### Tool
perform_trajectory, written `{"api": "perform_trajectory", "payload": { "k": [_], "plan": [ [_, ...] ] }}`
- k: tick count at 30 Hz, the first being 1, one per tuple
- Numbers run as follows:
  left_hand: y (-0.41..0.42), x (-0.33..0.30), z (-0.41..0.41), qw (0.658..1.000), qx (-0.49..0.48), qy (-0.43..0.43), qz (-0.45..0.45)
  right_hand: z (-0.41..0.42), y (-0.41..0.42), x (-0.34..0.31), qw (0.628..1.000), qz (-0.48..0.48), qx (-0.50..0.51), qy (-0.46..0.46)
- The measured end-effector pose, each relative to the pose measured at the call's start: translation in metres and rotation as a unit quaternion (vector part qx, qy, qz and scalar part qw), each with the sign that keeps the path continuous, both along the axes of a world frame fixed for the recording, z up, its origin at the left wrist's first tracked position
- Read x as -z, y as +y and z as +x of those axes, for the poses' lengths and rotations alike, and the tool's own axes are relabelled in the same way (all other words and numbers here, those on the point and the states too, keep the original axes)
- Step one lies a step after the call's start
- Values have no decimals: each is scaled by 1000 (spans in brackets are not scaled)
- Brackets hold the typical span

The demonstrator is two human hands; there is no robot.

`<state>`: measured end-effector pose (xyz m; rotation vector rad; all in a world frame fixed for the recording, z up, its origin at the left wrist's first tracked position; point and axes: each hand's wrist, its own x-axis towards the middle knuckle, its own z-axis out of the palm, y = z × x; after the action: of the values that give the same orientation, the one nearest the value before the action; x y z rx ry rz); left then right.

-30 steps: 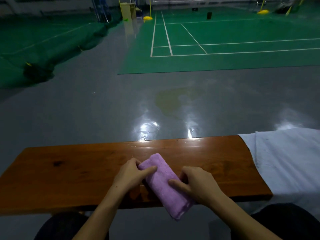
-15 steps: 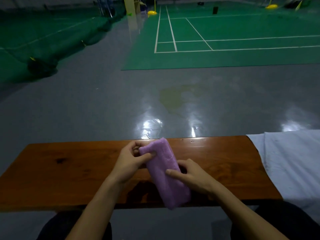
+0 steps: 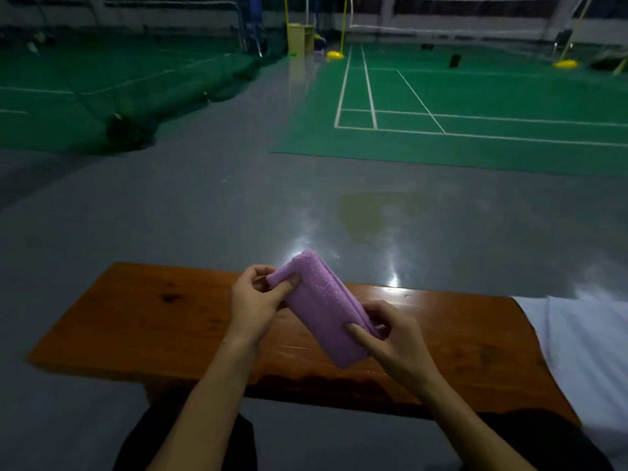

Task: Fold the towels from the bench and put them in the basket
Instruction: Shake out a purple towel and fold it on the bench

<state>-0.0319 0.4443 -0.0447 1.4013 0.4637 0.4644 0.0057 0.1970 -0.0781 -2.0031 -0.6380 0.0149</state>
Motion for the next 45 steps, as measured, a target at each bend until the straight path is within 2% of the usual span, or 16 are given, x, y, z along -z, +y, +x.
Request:
{"api": "perform_trajectory", "payload": {
  "k": [5, 9, 16, 21, 28, 32, 41, 45],
  "plan": [
    [31, -24, -48, 993, -92, -70, 14, -24, 45, -29, 996, 37, -7, -77],
    [69, -28, -106, 976, -187, -109, 12, -49, 101, -46, 993, 48, -53, -97],
    [153, -15, -229, 938, -330, -101, -2, -111, 219, -55, 975, 23, -190, -114],
    [201, 17, -329, 906, -419, -48, 20, -174, 294, -38, 941, -26, -329, -81],
    [240, 101, -461, 863, -502, 46, -16, -268, 384, 35, 871, -154, -466, -9],
    [246, 138, -512, 843, -529, 94, 0, -308, 420, 79, 833, -231, -502, 37],
    [269, 243, -575, 809, -557, 184, -39, -382, 453, 192, 802, -320, -485, 140],
    [278, 292, -587, 795, -554, 244, -41, -405, 462, 247, 785, -372, -474, 148]
  ]
}}
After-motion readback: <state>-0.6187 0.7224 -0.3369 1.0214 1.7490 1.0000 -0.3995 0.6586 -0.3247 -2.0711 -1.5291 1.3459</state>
